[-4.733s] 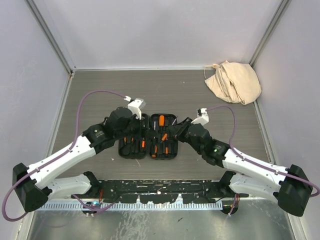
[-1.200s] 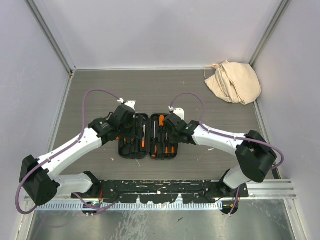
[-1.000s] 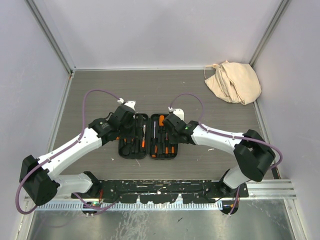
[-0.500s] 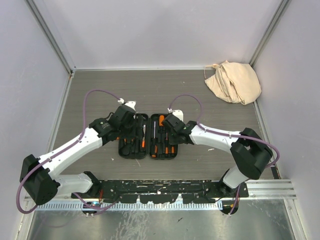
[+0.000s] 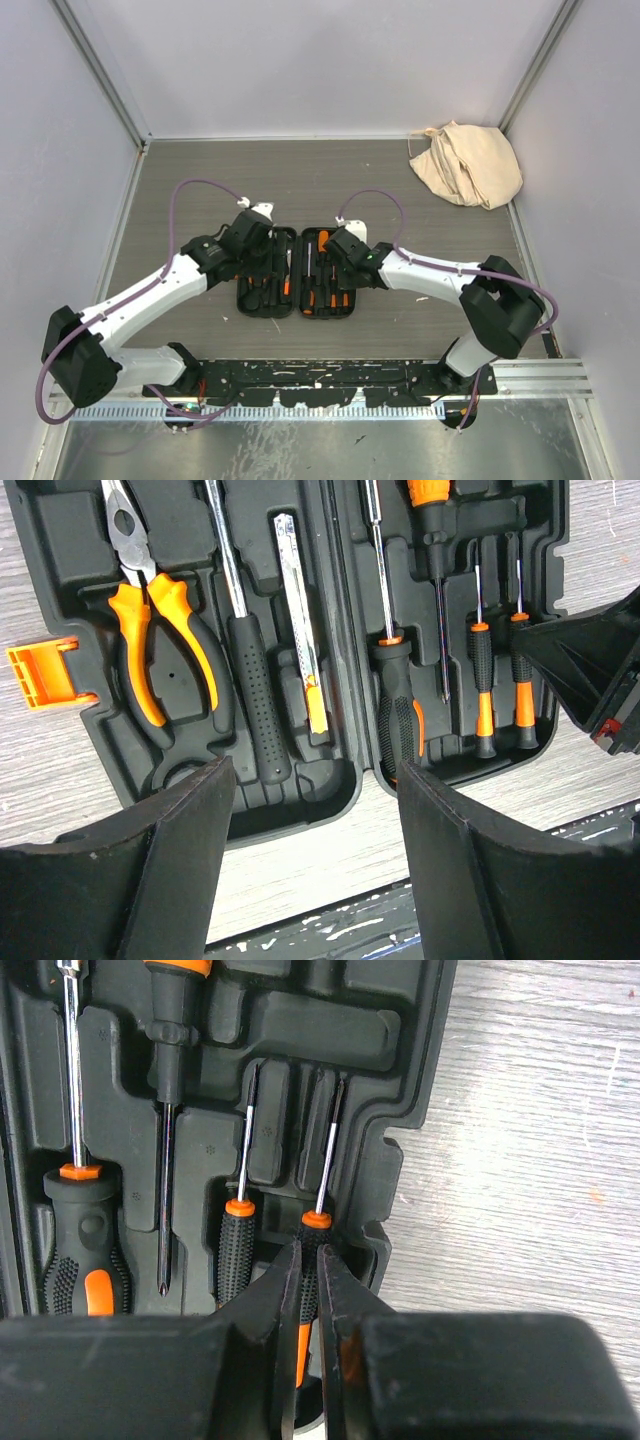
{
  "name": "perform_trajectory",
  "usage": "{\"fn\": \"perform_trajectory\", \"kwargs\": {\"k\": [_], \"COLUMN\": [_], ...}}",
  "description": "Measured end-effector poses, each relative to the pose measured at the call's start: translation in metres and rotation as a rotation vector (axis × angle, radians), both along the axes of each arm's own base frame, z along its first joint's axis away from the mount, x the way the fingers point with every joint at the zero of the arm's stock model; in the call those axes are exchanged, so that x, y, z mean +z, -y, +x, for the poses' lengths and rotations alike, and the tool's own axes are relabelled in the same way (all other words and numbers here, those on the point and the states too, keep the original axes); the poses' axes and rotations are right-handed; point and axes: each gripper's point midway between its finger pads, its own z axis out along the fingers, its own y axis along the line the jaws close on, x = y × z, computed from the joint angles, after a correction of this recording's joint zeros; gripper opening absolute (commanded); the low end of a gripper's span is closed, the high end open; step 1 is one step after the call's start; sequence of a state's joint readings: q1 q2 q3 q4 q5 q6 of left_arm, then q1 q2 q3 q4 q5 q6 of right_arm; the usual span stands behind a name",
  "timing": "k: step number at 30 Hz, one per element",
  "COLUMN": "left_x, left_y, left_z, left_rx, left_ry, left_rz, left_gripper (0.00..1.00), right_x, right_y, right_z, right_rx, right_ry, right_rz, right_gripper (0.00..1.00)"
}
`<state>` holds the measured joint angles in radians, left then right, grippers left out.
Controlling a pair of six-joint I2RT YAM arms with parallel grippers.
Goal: Sort the tools into containers
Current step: Place the screwdriver in the storage box.
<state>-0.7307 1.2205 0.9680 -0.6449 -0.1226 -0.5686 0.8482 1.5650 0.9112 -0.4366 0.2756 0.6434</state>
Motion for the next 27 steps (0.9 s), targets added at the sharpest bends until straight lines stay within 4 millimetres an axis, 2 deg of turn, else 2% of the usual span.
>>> {"fn": "perform_trajectory", "kwargs": {"k": [9, 21, 27], "left_x": [-0.001, -0.005, -0.005], "left_y": [0.002, 0.002, 0.002], "left_z": [0.000, 0.000, 0.000], "left_rx": [-0.005, -0.007, -0.006], "left_ry": [-0.005, -0.011, -0.011], "left_rz": [-0.003, 0.000, -0.001], "left_gripper": [0.66, 0.66, 0.66], "right_x": [-0.014, -0.022, -0.020], "right_y": [0.000, -0.026, -0.030], "right_z": [-0.002, 0.011, 0.012], "right_rx": [-0.003, -0.018, -0.024], "right_ry": [-0.012, 0.045, 0.073], "right_rz": [0.018, 0.101, 0.089], "right_gripper": [0.01, 0.01, 0.01]}}
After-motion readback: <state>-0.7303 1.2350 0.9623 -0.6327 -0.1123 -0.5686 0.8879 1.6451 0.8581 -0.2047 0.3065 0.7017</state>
